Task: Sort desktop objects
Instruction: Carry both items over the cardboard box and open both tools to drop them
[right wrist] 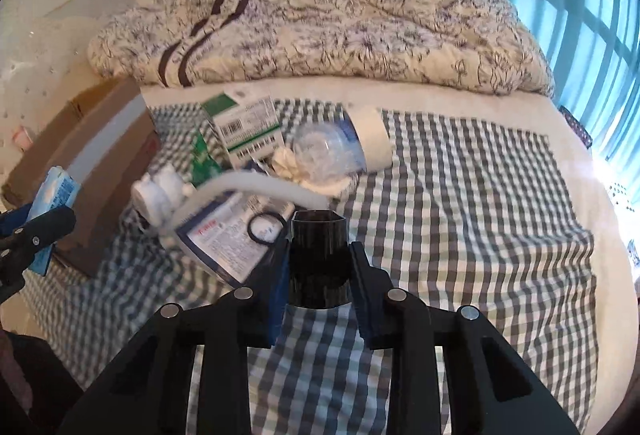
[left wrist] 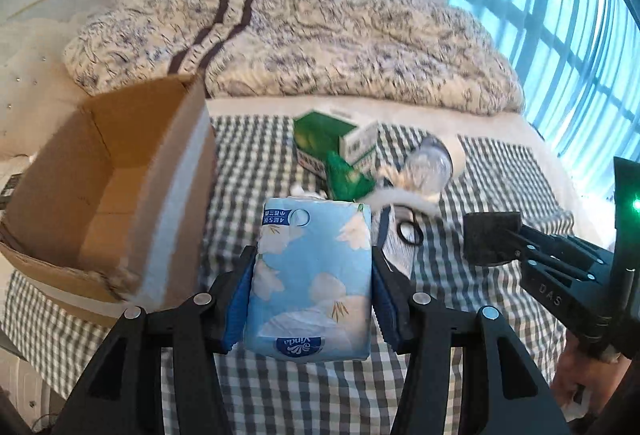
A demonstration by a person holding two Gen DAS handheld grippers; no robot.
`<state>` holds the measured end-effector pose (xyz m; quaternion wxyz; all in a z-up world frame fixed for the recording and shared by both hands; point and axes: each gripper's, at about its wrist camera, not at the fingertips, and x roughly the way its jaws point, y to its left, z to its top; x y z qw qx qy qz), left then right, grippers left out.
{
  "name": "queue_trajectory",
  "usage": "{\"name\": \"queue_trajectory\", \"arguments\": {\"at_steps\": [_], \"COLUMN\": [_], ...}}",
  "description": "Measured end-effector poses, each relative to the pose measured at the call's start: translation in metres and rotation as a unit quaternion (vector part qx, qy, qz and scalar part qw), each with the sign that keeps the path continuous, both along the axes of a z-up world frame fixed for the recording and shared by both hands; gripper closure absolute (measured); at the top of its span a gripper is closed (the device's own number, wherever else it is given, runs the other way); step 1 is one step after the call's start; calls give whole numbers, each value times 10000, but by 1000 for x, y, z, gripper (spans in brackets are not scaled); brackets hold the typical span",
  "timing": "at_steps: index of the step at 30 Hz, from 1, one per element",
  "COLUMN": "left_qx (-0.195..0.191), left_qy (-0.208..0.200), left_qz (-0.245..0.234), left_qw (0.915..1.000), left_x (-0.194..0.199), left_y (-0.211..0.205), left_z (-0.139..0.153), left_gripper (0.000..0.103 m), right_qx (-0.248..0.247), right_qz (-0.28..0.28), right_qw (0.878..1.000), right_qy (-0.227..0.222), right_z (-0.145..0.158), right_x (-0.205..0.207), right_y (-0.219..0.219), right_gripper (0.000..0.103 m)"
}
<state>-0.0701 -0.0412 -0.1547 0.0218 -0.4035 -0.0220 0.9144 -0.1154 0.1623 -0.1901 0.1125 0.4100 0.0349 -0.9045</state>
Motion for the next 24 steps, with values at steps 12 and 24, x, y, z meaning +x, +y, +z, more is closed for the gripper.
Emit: {"name": "queue_trajectory", "arguments": {"at_steps": [12, 24], "left_qx": [12, -176], "left_qy": [468, 781], "left_qz": [469, 992], "left_qw": [9978, 9918], "left_x": [8, 11], "left_y": [-51, -134], "left_z": [61, 108], "left_gripper": [49, 49], "right_qx": [-325, -524], "right_qz": [428, 1367], "right_qw": [9963, 9837], "right_qy": [671, 1043], "right_z": [75, 135], "right_x": [11, 18], "right_y": [-41, -143], "right_gripper": [75, 75]}}
